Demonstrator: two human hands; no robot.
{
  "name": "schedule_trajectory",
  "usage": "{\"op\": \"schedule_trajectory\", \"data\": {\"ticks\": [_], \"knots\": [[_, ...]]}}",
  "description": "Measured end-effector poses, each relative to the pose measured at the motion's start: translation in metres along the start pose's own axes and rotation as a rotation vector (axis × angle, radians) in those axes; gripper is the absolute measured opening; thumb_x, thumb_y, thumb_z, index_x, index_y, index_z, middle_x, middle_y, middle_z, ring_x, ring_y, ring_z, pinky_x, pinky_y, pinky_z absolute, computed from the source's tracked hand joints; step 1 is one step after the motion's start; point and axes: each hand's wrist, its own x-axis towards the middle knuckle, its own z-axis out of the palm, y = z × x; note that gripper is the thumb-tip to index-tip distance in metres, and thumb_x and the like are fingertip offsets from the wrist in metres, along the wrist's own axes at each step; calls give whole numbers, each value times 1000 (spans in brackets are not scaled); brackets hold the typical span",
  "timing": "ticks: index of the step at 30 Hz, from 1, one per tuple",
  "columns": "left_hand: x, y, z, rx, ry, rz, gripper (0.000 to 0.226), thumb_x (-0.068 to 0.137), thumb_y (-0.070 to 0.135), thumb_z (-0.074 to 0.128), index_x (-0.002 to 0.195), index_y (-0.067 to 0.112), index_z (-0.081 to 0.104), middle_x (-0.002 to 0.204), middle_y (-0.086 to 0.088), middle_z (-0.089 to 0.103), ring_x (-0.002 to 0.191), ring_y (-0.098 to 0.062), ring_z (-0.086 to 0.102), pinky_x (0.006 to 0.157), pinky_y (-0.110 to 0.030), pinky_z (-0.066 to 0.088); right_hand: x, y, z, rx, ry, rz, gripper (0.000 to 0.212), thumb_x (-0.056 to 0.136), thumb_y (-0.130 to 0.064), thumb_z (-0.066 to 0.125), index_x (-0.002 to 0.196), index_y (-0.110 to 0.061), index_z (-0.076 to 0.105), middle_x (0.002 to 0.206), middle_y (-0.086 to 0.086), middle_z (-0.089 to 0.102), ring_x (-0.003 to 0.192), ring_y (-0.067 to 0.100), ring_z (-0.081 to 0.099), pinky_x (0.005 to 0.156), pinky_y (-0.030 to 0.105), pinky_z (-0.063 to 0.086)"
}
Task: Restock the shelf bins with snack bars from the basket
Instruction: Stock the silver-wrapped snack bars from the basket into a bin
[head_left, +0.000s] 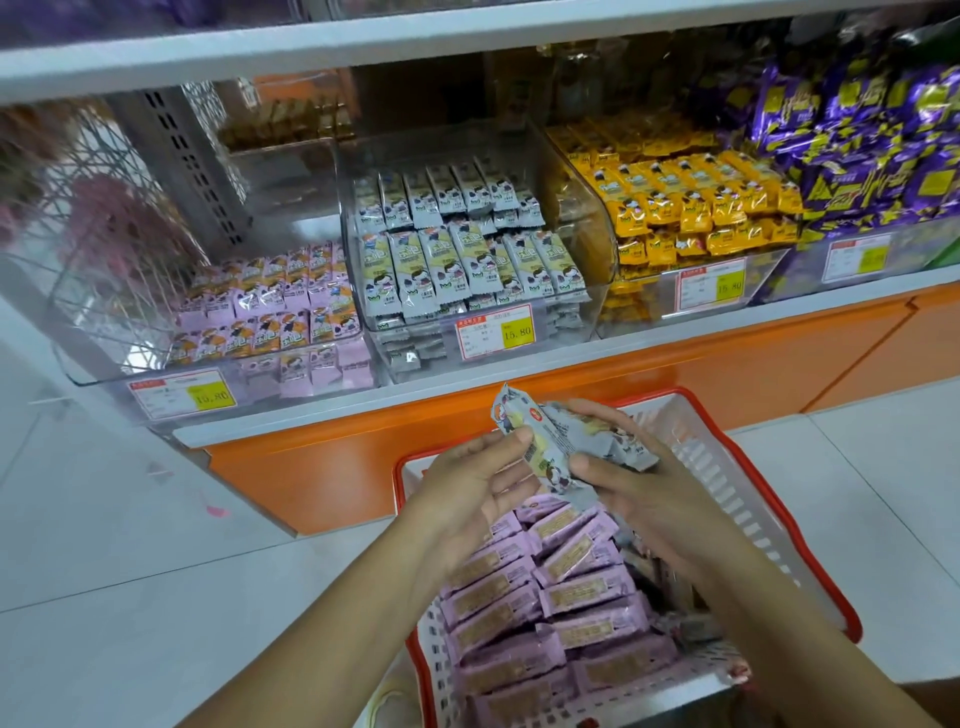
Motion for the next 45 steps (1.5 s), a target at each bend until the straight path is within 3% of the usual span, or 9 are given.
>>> {"op": "schedule_trajectory", "data": {"ticks": [3, 8, 13, 16, 20, 27, 32, 39, 45], "knots": [[-3, 7, 5, -26, -9, -10, 15, 79, 13, 68, 92, 7, 66, 77, -3, 73, 67, -11, 69, 63, -24, 58, 2, -6, 6, -212, 12, -47, 51, 83, -18, 70, 129, -35, 57, 133, -6, 59, 124, 17, 55, 103, 41, 44], [-2, 14, 5, -75, -67, -43, 30, 64, 19, 75, 90, 3, 74, 102, -18, 60, 92, -28, 52, 72, -34, 60, 2, -14, 12, -389, 43, -181, 56, 83, -30, 71, 132, -48, 50, 137, -26, 50, 129, -4, 44, 95, 15, 44], [-5, 17, 9, -24, -76, -75, 39, 67, 20, 73, 101, 4, 66, 74, -6, 66, 62, -14, 65, 66, -29, 59, -2, -19, 13, -461, -57, -208, 77, 69, -71, 64, 139, -55, 35, 138, -41, 37, 116, -19, 47, 81, 0, 41], [-7, 18, 11, 20, -95, -89, 43, 64, 23, 73, 103, 7, 66, 82, -6, 70, 70, -15, 68, 66, -27, 58, -1, -19, 13, -513, -54, -248, 50, 90, -59, 49, 138, -55, 38, 139, -28, 43, 126, -11, 41, 86, 6, 42], [-8, 19, 14, 69, -77, -24, 43, 61, 28, 75, 99, 9, 66, 94, -6, 70, 80, -15, 66, 65, -22, 56, 2, -19, 13, -644, 72, -286, 42, 95, -51, 48, 136, -57, 40, 114, -13, 48, 102, 15, 53, 83, 33, 48], [-9, 22, 17, 107, -64, 131, 17, 62, 27, 76, 70, 14, 69, 79, -5, 67, 60, -9, 61, 60, -18, 54, 3, -28, 24, -929, 171, -444, 83, 65, -58, 74, 139, -40, 41, 120, -22, 45, 109, -21, 41, 85, -4, 30], [-5, 28, 22, 62, -80, 76, 50, 57, 28, 79, 98, 4, 62, 106, -11, 70, 94, -20, 62, 68, -22, 56, 5, -32, 28, -441, 231, -354, 39, 87, -37, 59, 126, -35, 61, 122, -11, 62, 112, 1, 59, 87, 18, 50], [0, 42, 26, 21, -127, 95, 52, 61, 17, 75, 108, 3, 59, 99, -12, 73, 86, -19, 69, 78, -28, 58, 14, -40, 24, -239, 222, -307, 28, 85, -21, 63, 112, -26, 69, 111, -4, 70, 96, 18, 67, 73, 22, 53], [3, 51, 24, 142, -17, 217, 32, 70, 19, 79, 76, 0, 54, 80, -18, 69, 69, -21, 67, 62, -26, 58, 25, -52, 33, -1037, 301, -584, 66, 68, -58, 69, 127, -34, 53, 114, -18, 45, 105, -5, 46, 84, 6, 39]]}}
